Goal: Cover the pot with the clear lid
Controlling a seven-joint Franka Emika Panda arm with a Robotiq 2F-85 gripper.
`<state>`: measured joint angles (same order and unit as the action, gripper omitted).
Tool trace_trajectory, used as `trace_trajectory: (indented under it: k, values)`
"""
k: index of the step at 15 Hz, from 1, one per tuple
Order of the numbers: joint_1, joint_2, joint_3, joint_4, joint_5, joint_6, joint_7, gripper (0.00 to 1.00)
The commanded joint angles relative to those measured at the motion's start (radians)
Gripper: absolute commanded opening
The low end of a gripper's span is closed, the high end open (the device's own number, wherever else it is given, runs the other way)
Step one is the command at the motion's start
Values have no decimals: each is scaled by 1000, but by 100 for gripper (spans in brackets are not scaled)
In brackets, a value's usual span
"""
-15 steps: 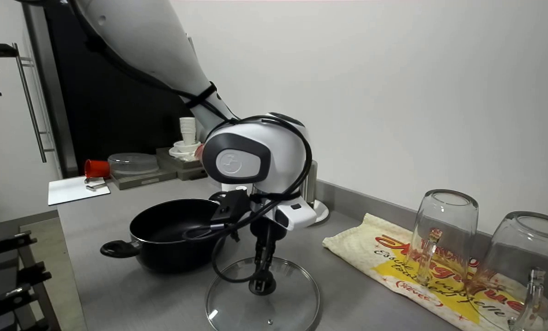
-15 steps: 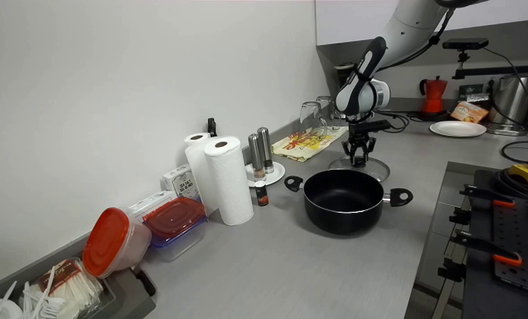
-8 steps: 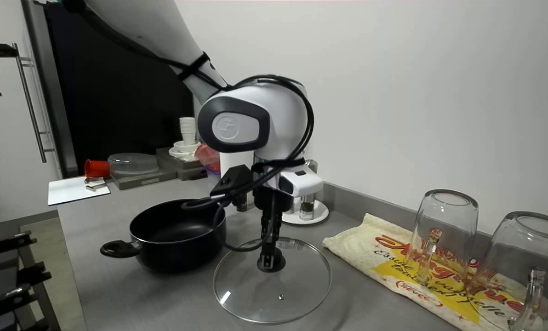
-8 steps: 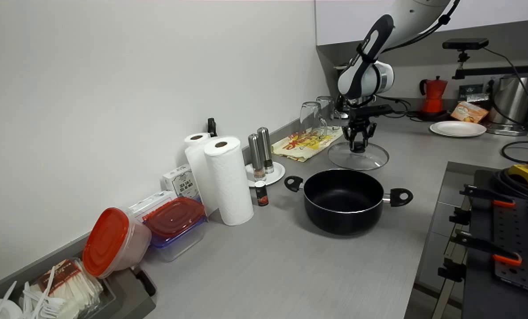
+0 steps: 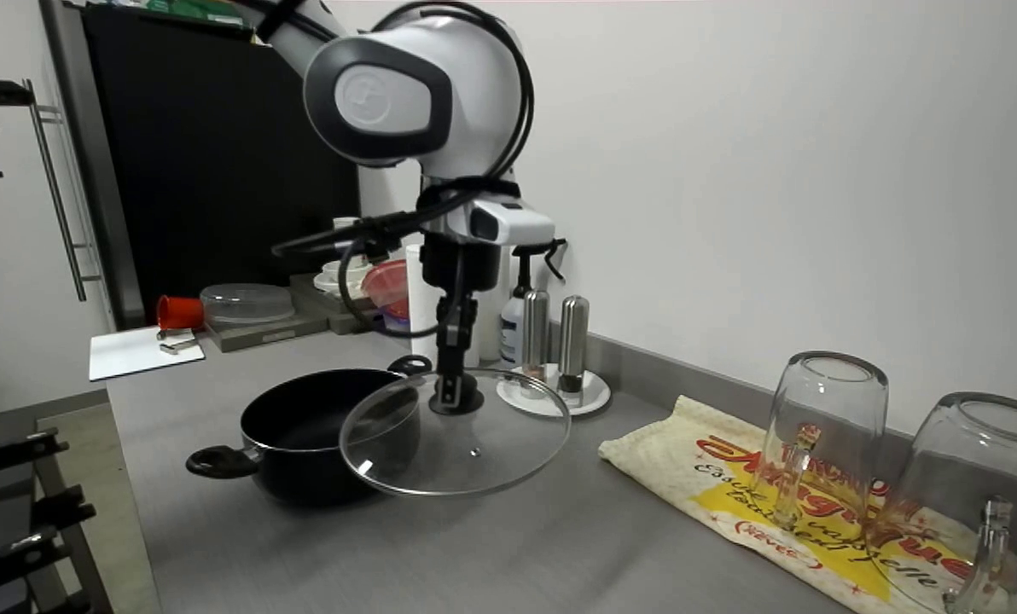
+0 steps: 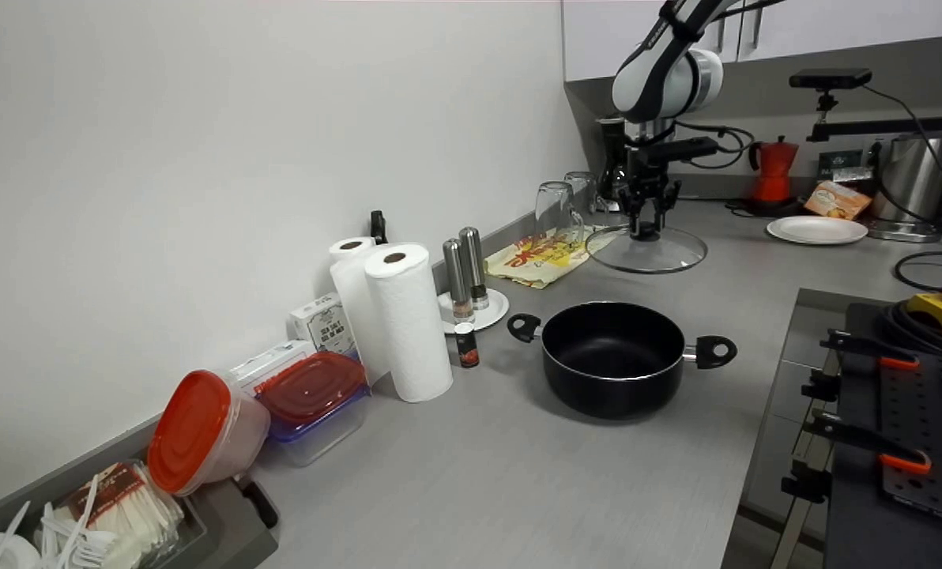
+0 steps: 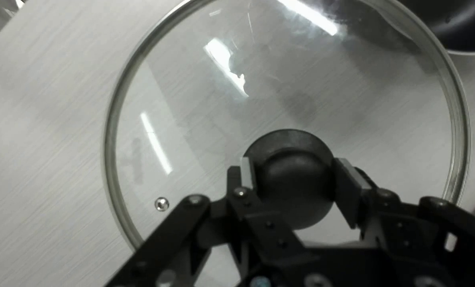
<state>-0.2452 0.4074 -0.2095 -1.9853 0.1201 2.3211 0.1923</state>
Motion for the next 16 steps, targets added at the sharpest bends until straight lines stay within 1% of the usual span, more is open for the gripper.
trace_trajectory:
  k: [1,5,8,11,16]
  values:
    - [39,-227,-6,-135,-59,-140,-18,25]
    - [65,-377,18,-196,-82,-274,-26,25]
    - [86,-439,45,-208,-73,-337,-28,25]
    - [116,-456,80,-184,-73,-378,-26,25]
    - [170,-416,140,-120,-79,-415,-19,25]
